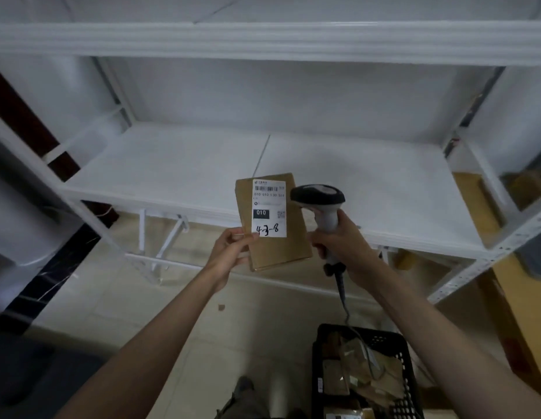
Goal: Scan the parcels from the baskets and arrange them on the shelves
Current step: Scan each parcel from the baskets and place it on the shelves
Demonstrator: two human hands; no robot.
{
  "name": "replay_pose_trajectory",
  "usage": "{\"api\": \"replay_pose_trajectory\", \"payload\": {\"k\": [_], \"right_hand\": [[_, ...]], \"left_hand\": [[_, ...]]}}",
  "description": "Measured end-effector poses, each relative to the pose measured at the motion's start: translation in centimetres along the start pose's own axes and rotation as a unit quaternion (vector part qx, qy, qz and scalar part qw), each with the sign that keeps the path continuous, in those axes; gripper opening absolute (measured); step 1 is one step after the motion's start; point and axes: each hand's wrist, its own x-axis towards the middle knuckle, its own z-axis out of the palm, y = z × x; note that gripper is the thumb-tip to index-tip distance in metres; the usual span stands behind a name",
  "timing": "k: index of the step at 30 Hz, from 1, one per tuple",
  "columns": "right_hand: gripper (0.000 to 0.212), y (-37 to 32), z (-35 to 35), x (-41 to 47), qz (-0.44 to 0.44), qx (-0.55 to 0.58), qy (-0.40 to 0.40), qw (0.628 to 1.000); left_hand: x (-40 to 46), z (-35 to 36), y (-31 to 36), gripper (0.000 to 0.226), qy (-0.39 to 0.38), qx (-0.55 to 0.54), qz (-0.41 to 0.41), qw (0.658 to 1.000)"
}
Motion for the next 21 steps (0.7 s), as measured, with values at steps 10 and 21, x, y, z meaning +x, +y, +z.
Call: {"api": "replay_pose_trajectory", "payload": {"k": [10, 21], "right_hand": [[0.044, -3.2, 14.8, 9.0, -0.040, -0.079, -0.113, 0.990], [0.034, -3.6, 29.7, 19.3, -0.021, -0.121, -0.132, 0.984]], "left_hand": [[1.1, -14.6, 2.4, 0.042, 0.139, -0.066, 0.006, 0.988], [9.5, -30.2, 4.0, 0.031, 0.170, -0.063, -0.028, 0.983]]}}
